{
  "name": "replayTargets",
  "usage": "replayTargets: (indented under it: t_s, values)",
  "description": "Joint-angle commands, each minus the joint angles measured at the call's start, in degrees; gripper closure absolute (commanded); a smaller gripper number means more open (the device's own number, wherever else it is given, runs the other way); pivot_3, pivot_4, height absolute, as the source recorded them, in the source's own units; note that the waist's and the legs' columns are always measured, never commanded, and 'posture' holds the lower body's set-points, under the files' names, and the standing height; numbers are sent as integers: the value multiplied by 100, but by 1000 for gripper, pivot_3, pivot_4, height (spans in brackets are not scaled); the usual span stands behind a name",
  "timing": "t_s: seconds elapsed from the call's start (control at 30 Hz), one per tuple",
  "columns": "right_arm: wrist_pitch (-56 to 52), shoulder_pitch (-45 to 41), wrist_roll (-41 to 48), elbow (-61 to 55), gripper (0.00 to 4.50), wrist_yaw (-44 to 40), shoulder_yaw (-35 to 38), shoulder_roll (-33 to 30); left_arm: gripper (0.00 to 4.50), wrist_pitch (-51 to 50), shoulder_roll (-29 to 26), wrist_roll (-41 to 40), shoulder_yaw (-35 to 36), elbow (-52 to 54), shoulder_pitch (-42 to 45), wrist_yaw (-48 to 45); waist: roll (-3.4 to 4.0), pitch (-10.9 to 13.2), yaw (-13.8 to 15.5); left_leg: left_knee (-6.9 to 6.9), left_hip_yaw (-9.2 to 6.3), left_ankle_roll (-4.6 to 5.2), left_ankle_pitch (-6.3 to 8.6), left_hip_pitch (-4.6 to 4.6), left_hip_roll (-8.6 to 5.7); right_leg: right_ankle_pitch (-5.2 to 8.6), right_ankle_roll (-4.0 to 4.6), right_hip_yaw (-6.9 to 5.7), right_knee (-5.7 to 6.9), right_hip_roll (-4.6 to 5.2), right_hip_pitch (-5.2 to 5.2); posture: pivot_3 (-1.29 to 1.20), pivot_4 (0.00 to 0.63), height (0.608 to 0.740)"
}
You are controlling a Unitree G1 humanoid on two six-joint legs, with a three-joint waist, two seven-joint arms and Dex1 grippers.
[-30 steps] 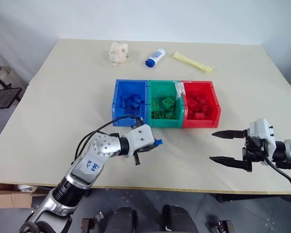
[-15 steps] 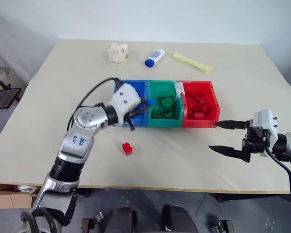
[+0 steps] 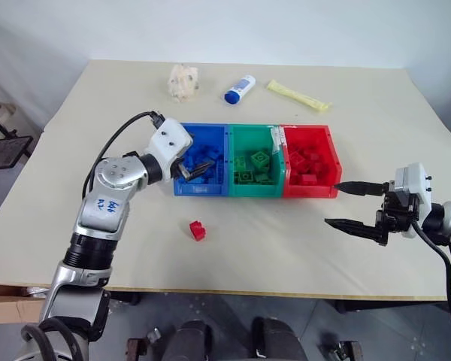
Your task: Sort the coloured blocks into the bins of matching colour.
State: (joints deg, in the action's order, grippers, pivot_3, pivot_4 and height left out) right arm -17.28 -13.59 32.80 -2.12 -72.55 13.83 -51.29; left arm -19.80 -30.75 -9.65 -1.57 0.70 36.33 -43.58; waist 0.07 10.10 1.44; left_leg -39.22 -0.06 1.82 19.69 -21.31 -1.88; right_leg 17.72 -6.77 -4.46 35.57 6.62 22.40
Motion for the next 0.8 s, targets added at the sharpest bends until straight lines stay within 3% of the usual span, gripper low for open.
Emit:
replayTargets:
  t_s: [0.03, 0.23, 0.43, 0.6, 0.8]
  values:
    - [139, -104, 18, 20, 0, -75, 65, 20, 37, 208, -412, -926, 332, 685, -527, -1166, 0, 0, -32, 2, 2, -1, 1, 0, 2, 0, 0, 3, -1, 2, 2, 0, 150, 740]
    - [184, -179, -43, 168, 0, -240, -51, -2, 37, 909, -1600, -1130, 716, 70, -1311, -2597, 1, 0, -28, 0, 2, -5, -1, 4, 9, 1, 3, 6, -3, -1, 0, 0, 150, 740]
    - [289, -233, -137, 320, 0, -407, -144, -19, 37, 1931, -2057, -1148, 997, -986, -1488, -3425, 1, 0, 2, 0, -3, -2, 1, 0, 4, 2, 3, 3, -5, 6, -1, 0, 150, 740]
    - [371, -218, -175, 341, 0, -533, -201, -27, 37, 2269, -2053, -1285, 1033, -1240, -1609, -3896, 2, 0, -27, 4, 0, -2, 1, 0, 6, 2, 4, 2, -3, 5, 3, 0, 150, 740]
    - [519, 13, -249, 123, 0, -622, -216, -18, 37, 2146, -1483, -1192, 621, -504, -1898, -3535, 2, 0, -8, 4, 0, 0, 2, 0, 6, 2, 3, 4, 0, 6, 1, 0, 150, 740]
